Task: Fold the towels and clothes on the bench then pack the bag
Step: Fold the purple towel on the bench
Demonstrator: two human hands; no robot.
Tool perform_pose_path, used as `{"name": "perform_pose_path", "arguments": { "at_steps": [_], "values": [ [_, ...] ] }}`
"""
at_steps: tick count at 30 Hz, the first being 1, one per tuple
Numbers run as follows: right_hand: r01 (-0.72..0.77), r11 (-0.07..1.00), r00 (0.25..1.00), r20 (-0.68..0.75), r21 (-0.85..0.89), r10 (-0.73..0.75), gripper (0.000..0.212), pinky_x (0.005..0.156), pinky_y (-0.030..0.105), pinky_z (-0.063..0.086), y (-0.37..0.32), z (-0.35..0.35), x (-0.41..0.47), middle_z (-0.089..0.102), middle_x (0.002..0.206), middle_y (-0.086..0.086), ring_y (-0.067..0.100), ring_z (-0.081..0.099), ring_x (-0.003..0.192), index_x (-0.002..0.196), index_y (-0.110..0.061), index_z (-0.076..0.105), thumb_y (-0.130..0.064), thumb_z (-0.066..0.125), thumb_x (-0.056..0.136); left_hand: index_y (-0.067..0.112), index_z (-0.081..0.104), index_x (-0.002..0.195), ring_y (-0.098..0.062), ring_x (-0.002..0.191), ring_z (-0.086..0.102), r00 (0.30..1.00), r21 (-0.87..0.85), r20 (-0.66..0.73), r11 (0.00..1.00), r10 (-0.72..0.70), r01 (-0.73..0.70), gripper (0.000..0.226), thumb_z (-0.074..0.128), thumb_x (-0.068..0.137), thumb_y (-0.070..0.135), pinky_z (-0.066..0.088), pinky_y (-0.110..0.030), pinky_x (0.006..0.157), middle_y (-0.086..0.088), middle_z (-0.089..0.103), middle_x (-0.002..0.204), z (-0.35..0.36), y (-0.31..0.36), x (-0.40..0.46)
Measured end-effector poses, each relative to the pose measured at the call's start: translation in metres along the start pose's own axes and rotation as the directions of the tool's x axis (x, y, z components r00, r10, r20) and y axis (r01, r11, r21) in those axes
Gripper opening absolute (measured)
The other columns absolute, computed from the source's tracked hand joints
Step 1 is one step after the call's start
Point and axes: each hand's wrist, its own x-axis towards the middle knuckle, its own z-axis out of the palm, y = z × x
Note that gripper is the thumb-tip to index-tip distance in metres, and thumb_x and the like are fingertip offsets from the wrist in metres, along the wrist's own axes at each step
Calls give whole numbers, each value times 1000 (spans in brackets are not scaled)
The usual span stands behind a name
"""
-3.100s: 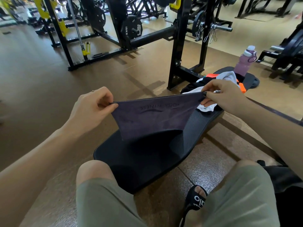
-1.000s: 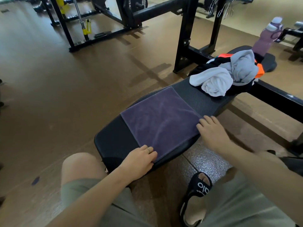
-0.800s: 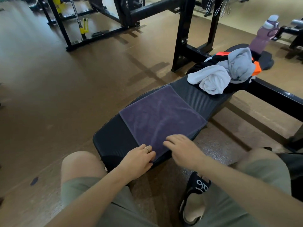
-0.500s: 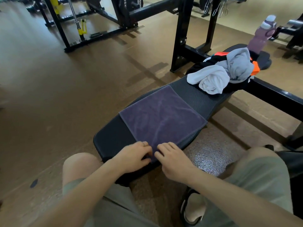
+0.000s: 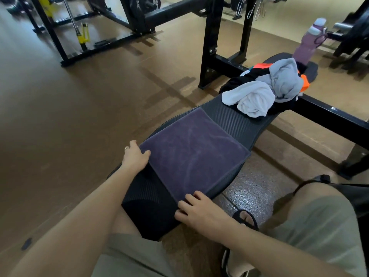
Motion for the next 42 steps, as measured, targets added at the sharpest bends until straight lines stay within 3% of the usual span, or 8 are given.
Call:
{"name": "perform_pose_path", "arguments": {
  "at_steps": [6,12,16,23,26,33,37,42],
  "values": [
    [19,1000,999,44,11,-19,42,64,38,42,2,-10,13,55,99,2,24,52,84,114,-22,47,-20,72,81,6,47,129,-32,93,54,998,125,-47,991,-38,44,41,61,97,27,46,-38,80,-21,42,139,4,6,22],
    [85,991,983,168,-105,-66,42,58,38,32,-2,-8,20,55,95,7,28,53,80,111,-21,50,-25,75,77,14,52,112,-29,96,56,996,81,-10,993,-86,87,30,69,89,22,49,-41,83,-16,47,133,-8,8,32],
    [145,982,968,224,-122,-115,50,55,40,32,1,-10,20,53,95,11,29,50,79,109,-20,44,-24,79,73,14,45,107,-28,89,59,999,61,-47,998,-12,15,27,65,90,17,51,-42,78,-9,59,100,-8,3,27],
    [84,992,981,183,-94,-66,5,51,34,43,5,-16,14,50,86,7,25,48,70,89,-19,57,-19,61,86,15,48,103,-22,76,54,992,-104,-20,986,128,-129,18,49,92,0,51,-38,64,-10,57,95,-26,-5,15],
    [55,998,983,178,-4,-54,2,55,37,49,6,-21,6,53,86,7,25,51,69,88,-16,57,-17,56,86,12,62,87,-23,84,63,998,-175,15,983,65,-62,16,52,92,-1,60,-35,70,-14,64,103,-34,-13,11],
    [-85,961,994,-49,265,101,3,66,37,47,0,-36,-15,46,89,1,21,47,77,88,-18,46,-21,46,87,10,73,91,-23,82,71,998,-238,14,970,61,-56,18,55,93,8,61,-35,79,-13,73,95,-67,-9,-6],
    [-264,805,895,-175,531,410,23,65,26,37,11,-56,-24,41,85,-7,12,43,73,81,-23,37,-15,57,90,18,73,93,-19,79,68,979,-146,2,969,202,-200,23,59,87,1,58,-39,88,-6,74,86,-82,4,-9],
    [-441,466,639,-96,767,763,25,58,20,36,57,-69,-37,48,71,-3,10,45,64,79,-21,41,-7,62,80,21,72,97,-18,90,65,930,-67,-6,928,367,-367,15,62,93,11,55,-39,89,-2,72,95,-72,40,1]
  ]
}}
